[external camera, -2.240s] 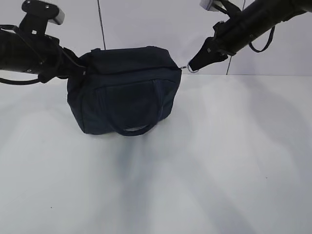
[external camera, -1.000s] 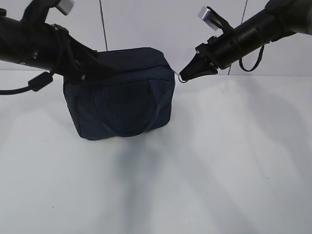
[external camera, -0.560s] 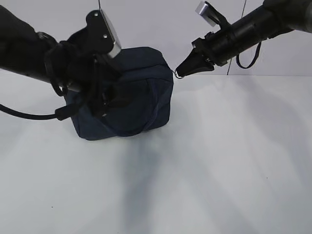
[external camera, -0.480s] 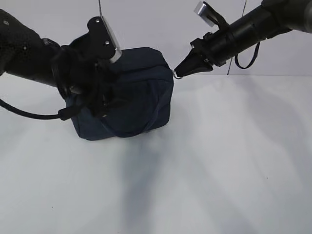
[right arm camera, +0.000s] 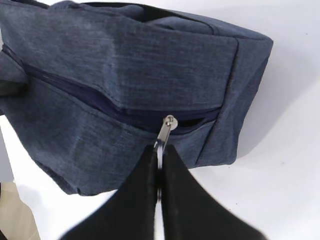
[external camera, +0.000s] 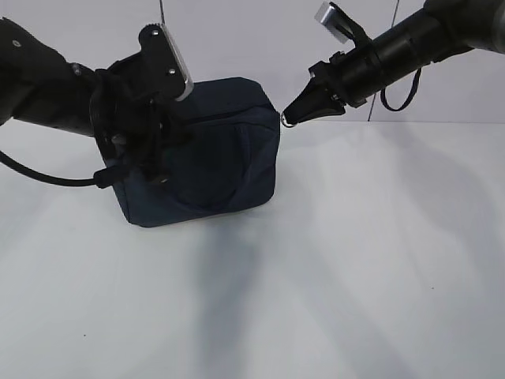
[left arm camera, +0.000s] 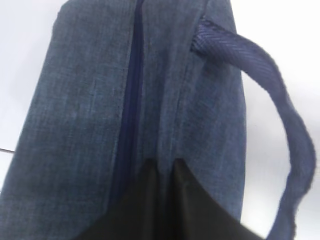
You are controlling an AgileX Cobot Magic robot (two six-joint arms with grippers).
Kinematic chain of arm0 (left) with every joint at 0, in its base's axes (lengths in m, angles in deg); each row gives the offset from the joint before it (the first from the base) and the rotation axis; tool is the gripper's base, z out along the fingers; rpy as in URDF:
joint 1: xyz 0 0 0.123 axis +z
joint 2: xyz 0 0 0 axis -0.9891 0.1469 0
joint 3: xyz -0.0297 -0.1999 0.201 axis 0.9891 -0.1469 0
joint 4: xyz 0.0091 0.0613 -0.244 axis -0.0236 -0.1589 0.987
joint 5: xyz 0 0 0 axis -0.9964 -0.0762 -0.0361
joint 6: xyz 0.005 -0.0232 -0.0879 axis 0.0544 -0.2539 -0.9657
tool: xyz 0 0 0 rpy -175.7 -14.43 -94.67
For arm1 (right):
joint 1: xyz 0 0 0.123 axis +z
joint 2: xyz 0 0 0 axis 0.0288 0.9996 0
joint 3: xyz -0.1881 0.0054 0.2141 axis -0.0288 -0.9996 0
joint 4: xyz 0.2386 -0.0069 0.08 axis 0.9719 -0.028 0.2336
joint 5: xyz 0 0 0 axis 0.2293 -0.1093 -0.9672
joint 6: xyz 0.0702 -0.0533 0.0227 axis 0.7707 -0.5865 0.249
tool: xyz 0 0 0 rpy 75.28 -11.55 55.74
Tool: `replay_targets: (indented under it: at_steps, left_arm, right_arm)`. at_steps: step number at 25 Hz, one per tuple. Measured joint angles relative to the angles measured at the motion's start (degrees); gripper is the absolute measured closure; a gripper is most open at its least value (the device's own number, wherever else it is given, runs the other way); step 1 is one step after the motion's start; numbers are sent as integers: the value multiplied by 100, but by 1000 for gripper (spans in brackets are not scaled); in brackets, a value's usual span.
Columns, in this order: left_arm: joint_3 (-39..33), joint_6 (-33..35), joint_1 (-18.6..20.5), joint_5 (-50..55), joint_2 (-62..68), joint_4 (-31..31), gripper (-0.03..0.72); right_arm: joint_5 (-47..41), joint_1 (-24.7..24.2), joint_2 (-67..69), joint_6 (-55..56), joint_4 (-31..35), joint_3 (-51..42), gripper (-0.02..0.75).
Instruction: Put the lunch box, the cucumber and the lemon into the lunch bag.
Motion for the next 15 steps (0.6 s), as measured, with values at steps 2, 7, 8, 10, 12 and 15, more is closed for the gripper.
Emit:
replay_targets:
  at_steps: [2, 7, 8, 10, 12, 15]
  left_arm:
    - [0, 0, 0, 0, 0, -25, 670]
    - [0, 0, 0, -12, 0, -43, 676]
    - [0, 0, 0, -22, 0, -43, 676]
    - [0, 0, 0, -32, 0, -43, 676]
    - [0, 0, 0, -59, -11, -43, 676]
    - [0, 0, 0, -84, -45, 7, 676]
  right_arm:
    - [0, 0, 0, -30, 0, 21, 718]
    - [0, -10, 1, -48, -348, 251, 718]
    - [0, -10, 1, -48, -467, 313, 718]
    - [0, -10, 1, -48, -732, 421, 718]
    - [-11, -10, 1, -38, -924, 447, 718]
    - [-23, -10, 11, -27, -1017, 447, 718]
